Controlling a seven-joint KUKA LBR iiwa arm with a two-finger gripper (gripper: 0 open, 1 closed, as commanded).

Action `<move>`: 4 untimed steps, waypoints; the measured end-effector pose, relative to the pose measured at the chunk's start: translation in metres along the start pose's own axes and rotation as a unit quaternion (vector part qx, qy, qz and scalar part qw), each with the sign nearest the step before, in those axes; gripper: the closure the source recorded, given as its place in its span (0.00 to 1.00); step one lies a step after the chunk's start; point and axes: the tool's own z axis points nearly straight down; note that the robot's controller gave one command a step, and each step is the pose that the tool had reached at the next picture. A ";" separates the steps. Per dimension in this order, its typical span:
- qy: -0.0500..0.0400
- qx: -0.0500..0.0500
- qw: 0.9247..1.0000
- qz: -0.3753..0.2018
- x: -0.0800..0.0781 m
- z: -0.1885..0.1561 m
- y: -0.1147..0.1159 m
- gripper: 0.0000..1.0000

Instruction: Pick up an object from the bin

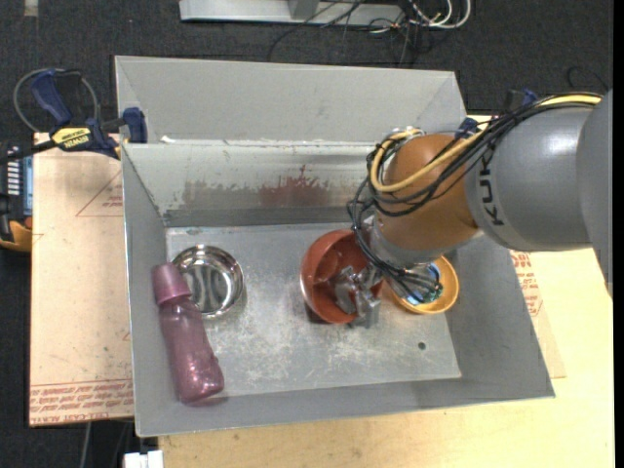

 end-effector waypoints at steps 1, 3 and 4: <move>0.000 0.000 1.000 0.000 0.000 -0.001 0.000 1.00; -0.001 -0.001 1.000 0.001 0.000 -0.021 0.001 1.00; -0.002 -0.001 1.000 0.002 -0.001 -0.044 0.002 1.00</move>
Offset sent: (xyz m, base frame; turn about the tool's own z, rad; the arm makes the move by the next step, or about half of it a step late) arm -0.0002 0.0000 0.0123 0.0007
